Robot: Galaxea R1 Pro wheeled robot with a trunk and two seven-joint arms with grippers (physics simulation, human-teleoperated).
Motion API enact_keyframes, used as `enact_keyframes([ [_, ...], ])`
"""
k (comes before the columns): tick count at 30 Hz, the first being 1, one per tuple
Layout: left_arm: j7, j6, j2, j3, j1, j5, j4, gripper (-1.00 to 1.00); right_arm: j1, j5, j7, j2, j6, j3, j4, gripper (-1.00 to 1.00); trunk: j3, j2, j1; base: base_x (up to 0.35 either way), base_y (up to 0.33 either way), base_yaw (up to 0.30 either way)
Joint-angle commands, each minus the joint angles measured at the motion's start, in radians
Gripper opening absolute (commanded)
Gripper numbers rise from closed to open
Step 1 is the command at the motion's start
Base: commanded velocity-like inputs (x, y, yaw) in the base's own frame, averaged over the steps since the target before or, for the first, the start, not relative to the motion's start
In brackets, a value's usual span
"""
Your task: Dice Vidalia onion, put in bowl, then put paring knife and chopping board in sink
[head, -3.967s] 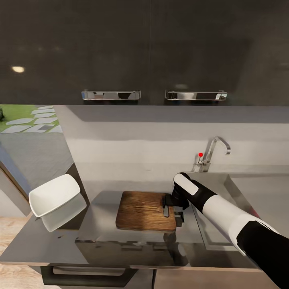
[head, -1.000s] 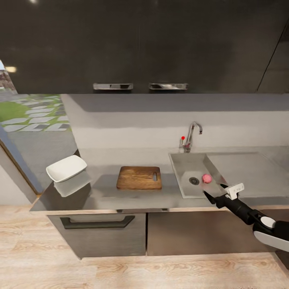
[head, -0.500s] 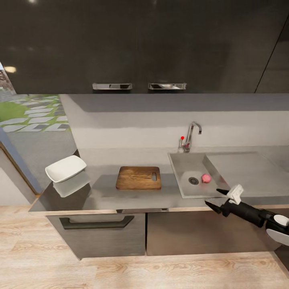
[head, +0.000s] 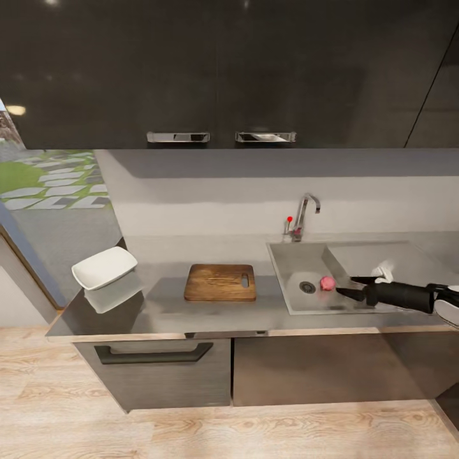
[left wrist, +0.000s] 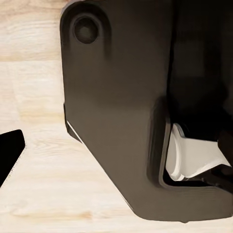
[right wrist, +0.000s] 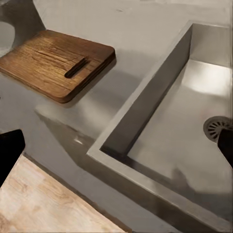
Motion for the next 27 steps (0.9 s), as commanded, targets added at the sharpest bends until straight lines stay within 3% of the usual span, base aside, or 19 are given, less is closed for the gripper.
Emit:
enact_keyframes([
  [1, 0.001, -0.002, 0.002, 0.000, 0.000, 0.001, -0.003, 1.00, -0.003, -0.010, 0.003, -0.001, 0.019, -0.016, 0.000, 1.00, -0.002, -0.002, 0.001, 0.000, 0.000, 0.000],
  [5, 0.001, -0.001, 0.020, 0.001, 0.000, 0.001, -0.011, 1.00, -0.003, -0.011, 0.020, -0.001, 0.079, -0.130, 0.001, 1.00, -0.002, -0.002, 0.001, 0.000, 0.000, 0.000],
  [7, 0.001, -0.001, 0.024, 0.001, 0.000, 0.001, -0.013, 1.00, -0.003, -0.011, 0.058, 0.000, 0.086, -0.153, 0.001, 1.00, -0.002, -0.002, 0.001, 0.000, 0.000, 0.000],
  [14, 0.001, -0.001, 0.023, 0.002, 0.000, 0.002, -0.014, 1.00, -0.003, -0.011, 0.091, 0.001, 0.087, -0.115, 0.001, 1.00, -0.002, -0.002, 0.001, 0.000, 0.024, -0.046],
  [27, 0.001, 0.000, 0.021, 0.002, 0.000, 0.002, -0.014, 1.00, -0.003, -0.012, 0.091, 0.003, 0.087, -0.111, 0.001, 1.00, -0.002, -0.002, 0.001, 0.000, 0.010, -0.245],
])
